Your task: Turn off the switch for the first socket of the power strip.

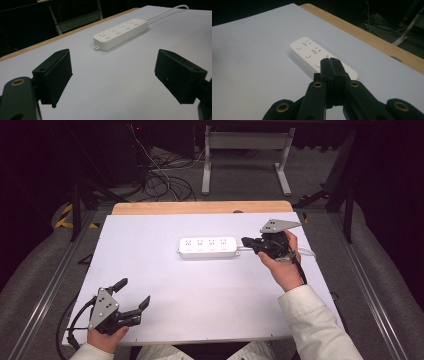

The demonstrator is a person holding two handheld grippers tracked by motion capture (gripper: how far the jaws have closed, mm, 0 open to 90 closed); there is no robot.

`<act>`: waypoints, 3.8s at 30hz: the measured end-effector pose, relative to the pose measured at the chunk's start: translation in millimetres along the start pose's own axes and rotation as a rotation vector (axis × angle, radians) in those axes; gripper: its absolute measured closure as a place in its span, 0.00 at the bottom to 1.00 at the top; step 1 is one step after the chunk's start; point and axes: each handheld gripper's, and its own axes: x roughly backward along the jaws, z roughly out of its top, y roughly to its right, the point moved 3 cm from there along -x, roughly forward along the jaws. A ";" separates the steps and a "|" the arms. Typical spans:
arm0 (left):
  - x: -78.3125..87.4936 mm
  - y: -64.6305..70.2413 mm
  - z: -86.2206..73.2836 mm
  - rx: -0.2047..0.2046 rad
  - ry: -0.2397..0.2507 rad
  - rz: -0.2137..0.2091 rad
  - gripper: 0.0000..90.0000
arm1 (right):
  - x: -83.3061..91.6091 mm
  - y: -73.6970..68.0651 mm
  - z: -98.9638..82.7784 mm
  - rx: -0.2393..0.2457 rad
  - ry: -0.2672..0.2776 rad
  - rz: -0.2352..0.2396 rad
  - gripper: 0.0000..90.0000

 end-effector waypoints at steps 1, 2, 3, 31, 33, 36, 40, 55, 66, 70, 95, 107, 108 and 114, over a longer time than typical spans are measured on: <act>0.0 -0.1 0.0 0.001 0.000 0.000 0.17 | -2.4 0.6 0.6 0.000 -0.001 -0.005 1.00; 0.0 -0.2 -0.1 0.001 0.000 -0.001 0.17 | -5.2 1.5 1.1 0.006 -0.003 -0.006 1.00; -0.1 -0.1 -0.2 0.003 -0.002 -0.002 0.17 | -5.2 1.5 1.1 0.006 -0.003 -0.006 1.00; 0.2 -0.5 -0.6 0.004 -0.003 -0.004 0.17 | -83.9 17.3 -7.6 -0.028 -0.109 -0.062 1.00; 0.0 -0.5 -0.7 0.004 -0.003 -0.005 0.17 | -88.2 17.2 -9.6 -0.027 -0.117 -0.061 1.00; 0.2 -0.5 -0.6 0.003 -0.003 -0.005 0.17 | -94.4 16.3 -12.5 -0.029 -0.128 -0.056 1.00; 0.0 -0.3 -0.7 0.004 -0.003 -0.005 0.17 | -101.7 14.9 -16.3 -0.032 -0.137 -0.052 1.00; -0.3 -0.5 -1.0 0.005 -0.008 -0.007 0.17 | -117.3 15.2 -29.6 -0.056 -0.159 -0.052 1.00; -0.3 -0.6 -1.2 0.006 -0.008 -0.007 0.17 | -126.4 11.5 -36.4 -0.064 -0.173 -0.039 1.00; -0.3 -0.7 -1.2 0.006 -0.009 -0.008 0.17 | -128.4 10.4 -36.6 -0.059 -0.168 -0.043 1.00; 0.7 0.4 -0.9 0.006 -0.006 -0.011 0.17 | -129.2 9.3 -42.6 -0.082 -0.142 -0.057 1.00; 1.3 0.9 -0.5 0.001 -0.007 -0.012 0.17 | -129.5 6.9 -41.8 -0.071 -0.152 -0.068 1.00; 1.3 0.9 -0.5 0.001 -0.007 -0.012 0.17 | -129.5 6.9 -41.8 -0.071 -0.152 -0.068 1.00; 1.2 1.1 -0.5 0.001 -0.007 -0.013 0.17 | -129.6 6.7 -41.6 -0.088 -0.155 -0.073 1.00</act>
